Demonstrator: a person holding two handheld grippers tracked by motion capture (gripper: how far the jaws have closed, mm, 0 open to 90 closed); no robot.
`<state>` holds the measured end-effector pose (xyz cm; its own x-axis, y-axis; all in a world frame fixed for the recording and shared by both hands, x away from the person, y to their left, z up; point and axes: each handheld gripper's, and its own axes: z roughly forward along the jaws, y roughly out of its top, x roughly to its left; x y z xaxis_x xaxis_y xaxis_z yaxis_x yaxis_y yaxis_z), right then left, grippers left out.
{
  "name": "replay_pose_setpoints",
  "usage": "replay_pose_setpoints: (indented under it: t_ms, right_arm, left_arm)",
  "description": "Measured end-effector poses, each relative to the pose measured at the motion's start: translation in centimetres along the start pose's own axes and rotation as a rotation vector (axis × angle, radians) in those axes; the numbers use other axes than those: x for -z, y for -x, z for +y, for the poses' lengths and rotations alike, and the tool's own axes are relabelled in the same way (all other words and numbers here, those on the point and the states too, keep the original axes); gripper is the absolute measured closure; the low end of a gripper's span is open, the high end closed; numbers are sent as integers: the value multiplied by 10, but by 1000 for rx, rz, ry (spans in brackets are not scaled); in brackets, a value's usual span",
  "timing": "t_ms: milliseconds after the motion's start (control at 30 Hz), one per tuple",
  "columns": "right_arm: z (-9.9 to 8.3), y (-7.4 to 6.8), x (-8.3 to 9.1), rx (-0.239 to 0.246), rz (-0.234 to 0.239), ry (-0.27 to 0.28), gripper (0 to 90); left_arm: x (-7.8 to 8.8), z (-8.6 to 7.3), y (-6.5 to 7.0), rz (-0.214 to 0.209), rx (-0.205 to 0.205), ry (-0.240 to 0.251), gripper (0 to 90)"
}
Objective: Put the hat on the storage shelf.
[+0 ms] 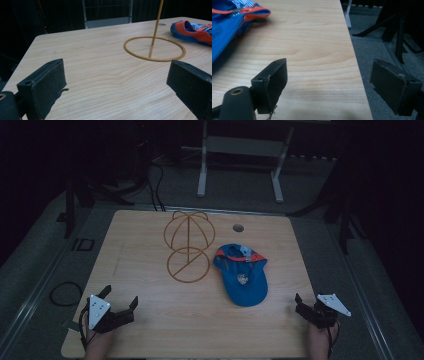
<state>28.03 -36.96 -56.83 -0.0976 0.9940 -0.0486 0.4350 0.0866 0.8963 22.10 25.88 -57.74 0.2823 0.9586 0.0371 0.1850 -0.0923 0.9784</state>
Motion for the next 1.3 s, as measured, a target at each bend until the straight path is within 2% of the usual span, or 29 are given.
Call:
replay_pose_setpoints:
  t_ms: [33,67,133,167,233,300,400,433,500,567,667,700,767,833,867,1000,1067,1100,1233,1300]
  right_arm:
    - [0,0,0,-2,2,2,147]
    - [0,2,0,-9,34,0,147]
    - [0,2,0,-13,40,-1,147]
    - [0,3,0,-16,49,-2,147]
    - [0,4,-1,-15,54,-7,146]
    - [1,4,-2,-24,72,-24,146]
    - [1,2,-2,-37,82,-41,145]
    - [3,0,-2,-23,78,-66,146]
    - [5,0,-1,-33,79,-67,147]
    - [12,-1,0,-48,116,-79,147]
    - [19,-4,0,-39,132,-95,146]
    - [26,-7,-2,-28,160,-113,146]
    - [29,-8,-3,-17,170,-120,142]
    - [37,-11,-4,-4,186,-112,138]
    - [45,-15,-6,23,197,-109,134]
    - [56,-20,-9,41,220,-97,130]
    - [63,-24,-13,35,245,-96,126]
    - [69,-27,-16,21,279,-97,124]
    - [79,-37,-22,38,273,-101,124]
    - [83,-41,-27,45,315,-92,134]
  left_arm:
    - [0,0,0,3,3,-3,25]
    - [0,1,0,18,14,-16,25]
    - [0,3,1,44,45,-34,25]
    - [1,3,1,49,61,-24,25]
    - [2,4,1,50,68,-13,25]
    - [2,4,2,43,56,-9,25]
    - [2,5,3,14,76,9,25]
    - [2,6,4,13,76,13,25]
    - [2,7,6,1,56,-3,25]
    - [2,7,7,2,42,-14,25]
    - [2,8,7,-8,70,-8,25]
    - [2,9,7,-12,72,-9,25]
    - [2,9,7,-27,75,-13,25]
    - [1,9,8,-33,72,-26,25]
    - [1,9,9,-37,78,-24,25]
    - [0,9,11,-62,88,-30,25]
    - [-1,10,13,-70,73,-49,25]
    - [-1,10,14,-79,71,-53,25]
    - [-1,12,19,-101,54,-72,25]
    - [-1,13,20,-116,36,-78,25]
